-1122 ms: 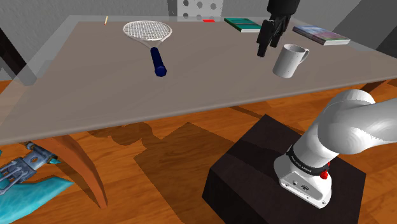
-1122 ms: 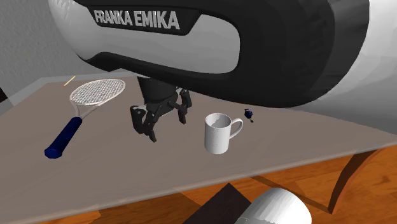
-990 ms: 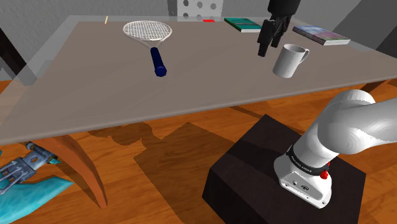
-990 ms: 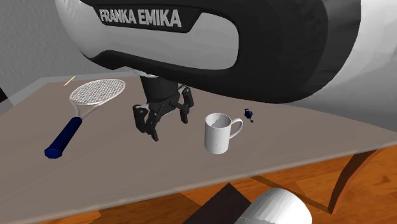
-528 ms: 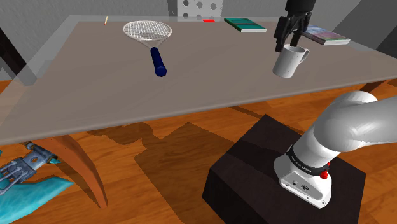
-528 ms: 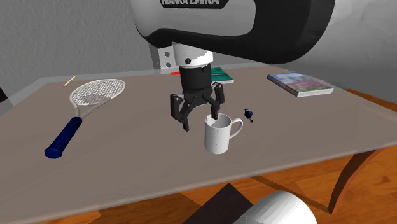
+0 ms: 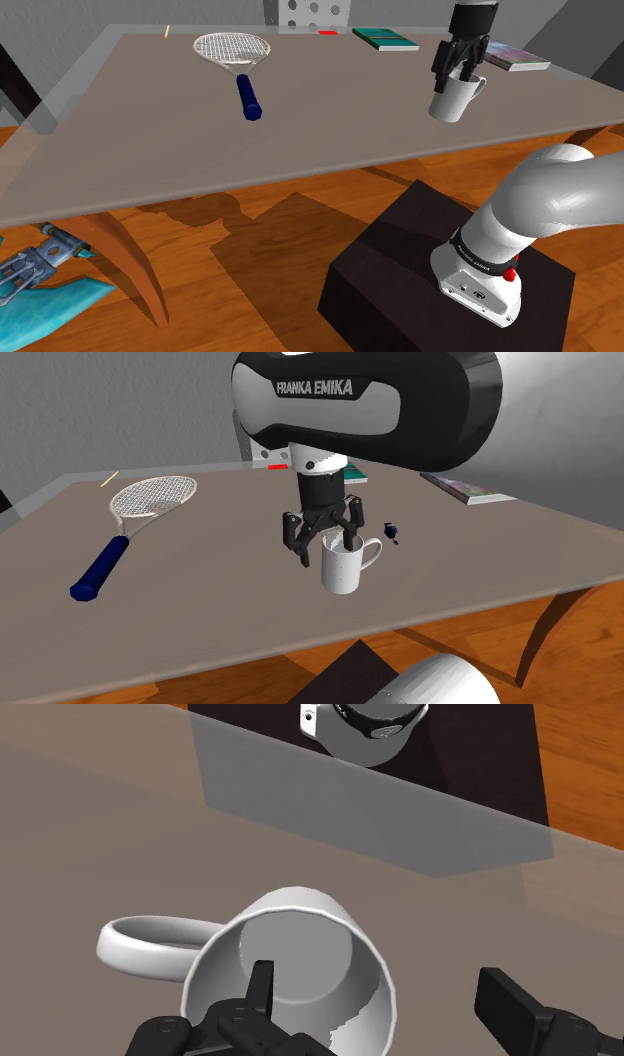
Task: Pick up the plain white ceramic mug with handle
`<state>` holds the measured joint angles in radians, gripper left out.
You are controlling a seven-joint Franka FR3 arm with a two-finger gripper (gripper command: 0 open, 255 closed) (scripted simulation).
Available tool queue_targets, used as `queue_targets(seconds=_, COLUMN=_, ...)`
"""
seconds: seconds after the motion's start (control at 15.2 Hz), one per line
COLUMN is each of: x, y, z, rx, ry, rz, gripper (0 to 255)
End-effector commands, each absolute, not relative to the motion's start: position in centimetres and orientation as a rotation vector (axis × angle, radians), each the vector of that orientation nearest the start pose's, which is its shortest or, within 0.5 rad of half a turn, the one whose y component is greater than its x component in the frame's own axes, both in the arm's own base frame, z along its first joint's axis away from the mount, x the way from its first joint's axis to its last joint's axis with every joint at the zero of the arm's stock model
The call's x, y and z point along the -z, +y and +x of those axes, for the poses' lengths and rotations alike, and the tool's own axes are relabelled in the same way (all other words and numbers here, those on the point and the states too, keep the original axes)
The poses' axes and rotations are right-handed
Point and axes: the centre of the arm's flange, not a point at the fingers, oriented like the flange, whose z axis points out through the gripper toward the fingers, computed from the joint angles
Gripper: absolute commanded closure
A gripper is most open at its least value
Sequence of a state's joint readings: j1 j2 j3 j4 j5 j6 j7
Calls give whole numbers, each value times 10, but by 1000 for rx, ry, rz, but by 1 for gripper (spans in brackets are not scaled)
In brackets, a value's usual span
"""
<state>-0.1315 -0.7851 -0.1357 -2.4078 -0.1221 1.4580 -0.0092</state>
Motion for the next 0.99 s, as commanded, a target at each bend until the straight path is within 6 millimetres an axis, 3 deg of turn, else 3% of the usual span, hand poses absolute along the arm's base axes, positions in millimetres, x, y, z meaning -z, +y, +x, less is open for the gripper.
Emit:
queue_targets(seconds=0.0, x=-545, y=-101, z=277, rx=-269, ry=335, rz=-3119, gripper=0)
queue_targets(seconds=0.07, x=-545, y=-101, z=277, rx=-269, ry=335, rz=-3119, gripper=0)
queue_targets(seconds=0.13, x=-544, y=-100, z=277, rx=-269, ry=335, rz=-3119, gripper=255)
queue_targets(seconds=0.73, x=-545, y=-101, z=277, rx=-269, ry=335, rz=-3119, gripper=255)
queue_targets(seconds=0.92, x=-560, y=-101, z=277, rx=-269, ry=335, rz=-3119, gripper=255)
